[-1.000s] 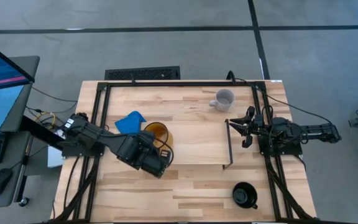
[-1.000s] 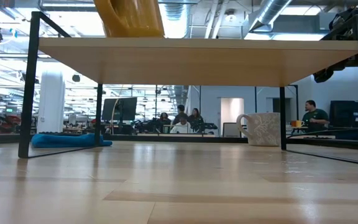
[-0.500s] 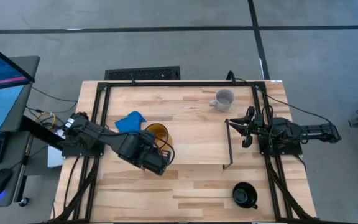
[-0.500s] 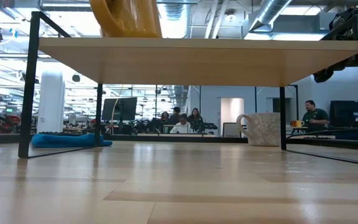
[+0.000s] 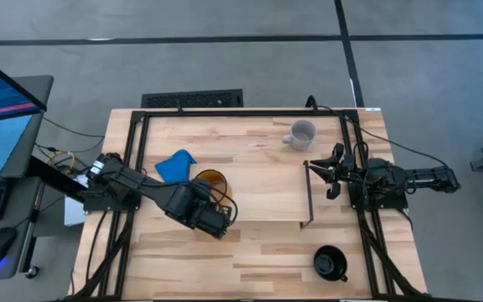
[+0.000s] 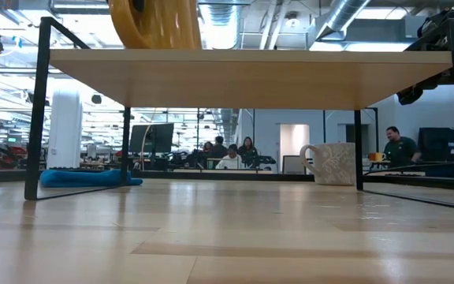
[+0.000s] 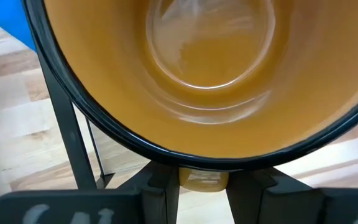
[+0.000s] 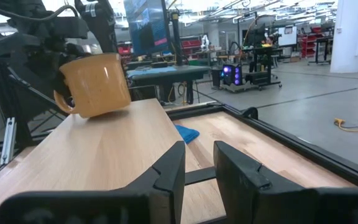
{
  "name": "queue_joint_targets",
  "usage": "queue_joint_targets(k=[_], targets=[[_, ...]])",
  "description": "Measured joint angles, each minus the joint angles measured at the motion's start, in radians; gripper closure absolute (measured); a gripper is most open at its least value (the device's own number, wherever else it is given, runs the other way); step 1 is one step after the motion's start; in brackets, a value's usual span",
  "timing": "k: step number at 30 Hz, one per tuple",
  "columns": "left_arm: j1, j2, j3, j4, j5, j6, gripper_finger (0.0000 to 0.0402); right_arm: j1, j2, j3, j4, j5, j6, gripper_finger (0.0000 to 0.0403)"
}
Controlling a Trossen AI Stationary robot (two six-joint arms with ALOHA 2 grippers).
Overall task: Stack small to large cups/mugs on shelf
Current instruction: Put the yellow cup on the shelf
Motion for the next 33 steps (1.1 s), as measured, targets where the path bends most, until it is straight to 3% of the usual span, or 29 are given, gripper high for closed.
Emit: queue_joint_targets(k=[33], targets=[[0.007,0.006,-0.005,-0.006,0.036,0.016,0.0294,0.0,0.0,0.0,0.0,0.0,0.0,0.0296]])
